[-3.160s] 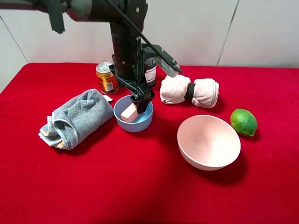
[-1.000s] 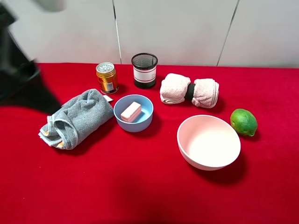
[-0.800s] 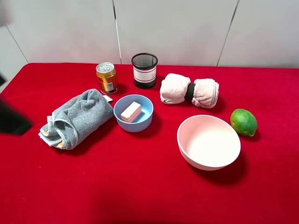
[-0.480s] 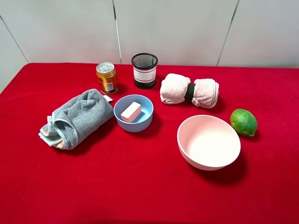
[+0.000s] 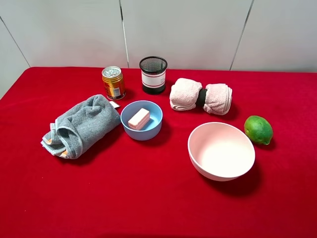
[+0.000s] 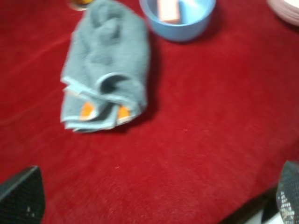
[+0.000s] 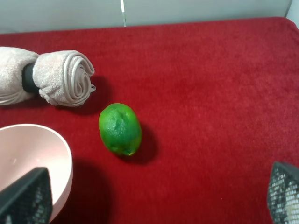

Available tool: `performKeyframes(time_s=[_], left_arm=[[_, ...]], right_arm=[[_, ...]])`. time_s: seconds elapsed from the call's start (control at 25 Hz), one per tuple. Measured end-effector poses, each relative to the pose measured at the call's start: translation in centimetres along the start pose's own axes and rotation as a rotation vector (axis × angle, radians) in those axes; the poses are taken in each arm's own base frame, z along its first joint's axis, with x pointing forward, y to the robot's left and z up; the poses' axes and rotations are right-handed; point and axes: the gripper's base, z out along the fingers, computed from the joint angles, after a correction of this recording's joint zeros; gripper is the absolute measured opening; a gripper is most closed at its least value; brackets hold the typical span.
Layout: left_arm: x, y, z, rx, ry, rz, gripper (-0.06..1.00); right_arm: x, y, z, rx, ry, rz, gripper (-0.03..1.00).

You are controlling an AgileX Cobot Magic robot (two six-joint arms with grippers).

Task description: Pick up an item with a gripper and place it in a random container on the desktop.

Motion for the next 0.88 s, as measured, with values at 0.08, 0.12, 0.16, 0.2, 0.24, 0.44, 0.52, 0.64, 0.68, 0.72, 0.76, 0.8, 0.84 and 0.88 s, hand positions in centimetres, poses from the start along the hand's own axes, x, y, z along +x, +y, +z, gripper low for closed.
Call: performKeyframes(time_s=[0.08,0.12,0.16,0.2,0.24,0.44,0.52,0.64,0.68,0.72,0.76,0.8,0.84,0.88], left_arm=[[0.3,0.0,0.0,-0.028,-0.001,-0.025,0.99],[0.7,0.0,0.1,-0.053,-0.003,-0.052,0.99],[1.0,0.0,0.1,-0.080,-0.005,-0.078,0.99],[1.3,0.0,0.2,-0.100,-0.003,-0.099,0.99],[1.6,0.0,0.4,-0.124,-0.002,-0.121,0.99],[2.6,-0.2,1.1,-0.226,-0.034,-0.209,0.99],[3.2,-0.2,1.5,-0.258,-0.045,-0.235,0.99],[4.1,-0.4,2.2,-0.297,-0.047,-0.269,0.99],[4.4,-0.5,2.3,-0.309,-0.052,-0.278,0.99],[5.1,-0.7,2.8,-0.318,-0.067,-0.294,0.99],[5.4,-0.8,3.0,-0.320,-0.079,-0.301,0.99],[5.6,-1.0,3.1,-0.317,-0.093,-0.307,0.99],[5.9,-1.2,3.2,-0.317,-0.106,-0.308,0.99],[6.0,-1.3,3.1,-0.318,-0.116,-0.308,0.99]], right_arm=[[0.0,0.0,0.0,0.000,0.000,0.000,0.69],[0.0,0.0,0.0,0.000,0.000,0.000,0.69],[0.0,0.0,0.0,0.000,0.000,0.000,0.69],[0.0,0.0,0.0,0.000,0.000,0.000,0.69],[0.0,0.0,0.0,0.000,0.000,0.000,0.69],[0.0,0.0,0.0,0.000,0.000,0.000,0.69],[0.0,0.0,0.0,0.000,0.000,0.000,0.69],[0.0,0.0,0.0,0.000,0.000,0.000,0.69],[0.0,0.0,0.0,0.000,0.000,0.000,0.69],[0.0,0.0,0.0,0.000,0.000,0.000,0.69],[0.0,0.0,0.0,0.000,0.000,0.000,0.69],[0.0,0.0,0.0,0.000,0.000,0.000,0.69],[0.0,0.0,0.0,0.000,0.000,0.000,0.69],[0.0,0.0,0.0,0.000,0.000,0.000,0.69]])
